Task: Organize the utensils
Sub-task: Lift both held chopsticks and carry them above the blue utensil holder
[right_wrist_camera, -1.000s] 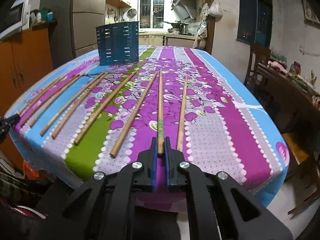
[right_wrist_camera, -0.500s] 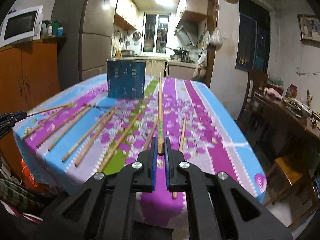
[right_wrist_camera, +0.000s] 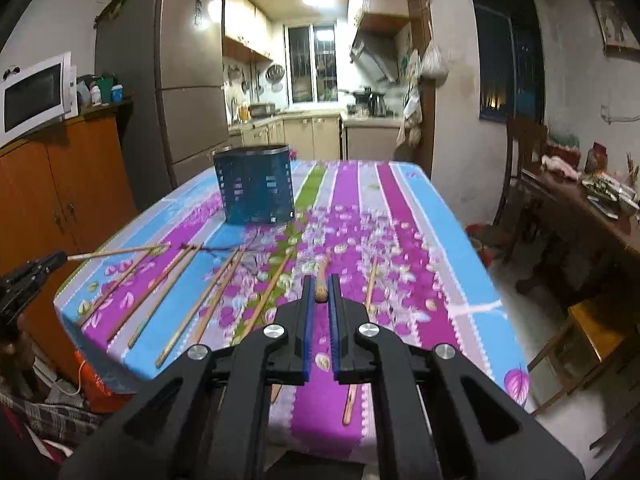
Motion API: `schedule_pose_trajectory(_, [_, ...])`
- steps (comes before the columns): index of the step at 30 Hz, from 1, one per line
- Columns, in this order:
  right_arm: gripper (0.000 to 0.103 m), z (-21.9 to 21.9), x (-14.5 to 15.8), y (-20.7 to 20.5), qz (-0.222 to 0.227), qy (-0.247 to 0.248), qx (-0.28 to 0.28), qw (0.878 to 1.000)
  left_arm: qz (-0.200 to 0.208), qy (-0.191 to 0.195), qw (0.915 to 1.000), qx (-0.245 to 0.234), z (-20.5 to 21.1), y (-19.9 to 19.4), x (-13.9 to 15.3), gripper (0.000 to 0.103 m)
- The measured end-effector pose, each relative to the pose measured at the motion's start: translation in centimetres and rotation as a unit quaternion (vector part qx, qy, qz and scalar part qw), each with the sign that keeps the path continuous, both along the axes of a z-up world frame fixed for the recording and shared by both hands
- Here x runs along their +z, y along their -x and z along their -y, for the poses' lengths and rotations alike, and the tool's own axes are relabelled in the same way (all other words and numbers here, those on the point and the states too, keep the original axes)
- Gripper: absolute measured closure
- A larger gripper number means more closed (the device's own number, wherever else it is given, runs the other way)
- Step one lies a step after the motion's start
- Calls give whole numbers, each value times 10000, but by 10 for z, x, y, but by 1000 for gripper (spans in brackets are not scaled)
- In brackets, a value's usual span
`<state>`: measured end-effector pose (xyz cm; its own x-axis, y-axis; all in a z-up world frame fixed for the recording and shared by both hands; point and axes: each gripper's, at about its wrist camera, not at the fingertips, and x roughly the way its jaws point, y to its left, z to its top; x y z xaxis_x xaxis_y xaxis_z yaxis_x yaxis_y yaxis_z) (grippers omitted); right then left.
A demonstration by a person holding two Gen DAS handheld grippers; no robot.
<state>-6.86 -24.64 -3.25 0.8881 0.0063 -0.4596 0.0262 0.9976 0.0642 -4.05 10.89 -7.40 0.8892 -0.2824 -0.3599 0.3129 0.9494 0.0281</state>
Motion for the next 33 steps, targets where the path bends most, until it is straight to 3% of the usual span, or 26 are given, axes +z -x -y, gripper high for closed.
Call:
schedule_pose_trajectory(5, [98, 0, 18, -5, 464, 45, 25, 9989, 90, -19, 9999, 64, -1, -4, 5, 95])
schedule_pose_trajectory(18, [98, 3, 63, -31, 1161, 216, 195, 9928, 373, 89, 9993, -30, 4, -26, 38, 95])
schedule_pose_trajectory(26, [98, -5, 105, -55, 1642, 569, 407, 9839, 428, 70, 9990, -129, 12, -67, 69, 95])
schedule_pose_trajectory(33, [98, -5, 136, -86, 1728, 583, 675, 9809, 578, 128, 9979, -253, 19, -99, 109, 95])
